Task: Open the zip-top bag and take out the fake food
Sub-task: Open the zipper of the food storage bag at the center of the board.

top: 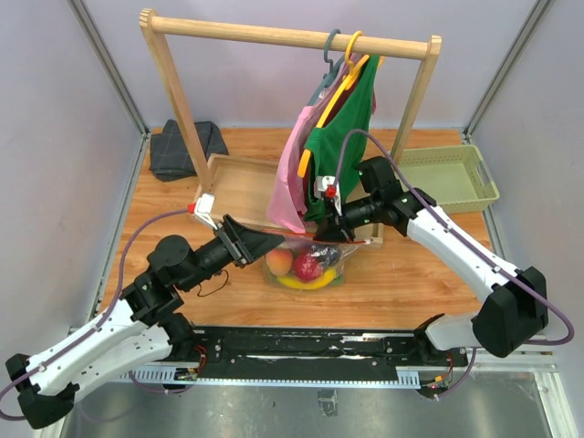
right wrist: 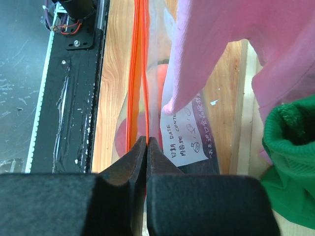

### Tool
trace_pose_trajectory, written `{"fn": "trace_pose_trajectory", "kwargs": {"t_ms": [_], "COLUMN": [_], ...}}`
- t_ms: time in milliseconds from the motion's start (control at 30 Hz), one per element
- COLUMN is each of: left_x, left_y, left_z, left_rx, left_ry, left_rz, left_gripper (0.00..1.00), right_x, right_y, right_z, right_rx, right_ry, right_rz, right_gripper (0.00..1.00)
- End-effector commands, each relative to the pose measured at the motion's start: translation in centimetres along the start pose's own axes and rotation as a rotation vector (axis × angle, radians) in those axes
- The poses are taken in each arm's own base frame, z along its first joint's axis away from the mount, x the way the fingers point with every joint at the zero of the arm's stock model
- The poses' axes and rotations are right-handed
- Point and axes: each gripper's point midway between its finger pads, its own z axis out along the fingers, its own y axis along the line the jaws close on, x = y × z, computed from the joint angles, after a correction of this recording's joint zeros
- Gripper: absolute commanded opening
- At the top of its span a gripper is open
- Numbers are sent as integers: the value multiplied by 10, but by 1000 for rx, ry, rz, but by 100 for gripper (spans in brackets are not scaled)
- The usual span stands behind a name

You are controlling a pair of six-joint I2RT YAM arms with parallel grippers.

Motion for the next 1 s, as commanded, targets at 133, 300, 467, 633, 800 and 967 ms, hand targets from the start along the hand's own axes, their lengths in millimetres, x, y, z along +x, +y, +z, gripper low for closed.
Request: {"fn": "trace_pose_trajectory", "kwargs": {"t_ms": [133, 300, 467, 633, 800, 967], "left_x": [33, 39, 43, 50, 52, 34], "left_y": [56, 74, 91, 105, 115, 117], "left_z": [10, 20, 32, 33, 28, 17], "left_rx": [-298, -411, -529, -620, -644, -636], "left_ry": [2, -63, -87, -89, -89, -155], "left_rz": [-230, -291, -319, -337, -323, -251], "left_gripper": [68, 68, 64, 52, 33, 1], "right_x": [-23, -26, -27, -26, -23, -25], "right_y": [27, 29, 32, 31, 30, 33], "right_z": [13, 17, 20, 20, 21, 19], "right_rx": [-125, -129, -145, -138, -133, -141], "right_ry": [-89, -102, -109, -105, -97, -96], "right_rz": [76, 94, 94, 92, 86, 70], "right_gripper": [1, 1, 1, 1, 1, 1]}}
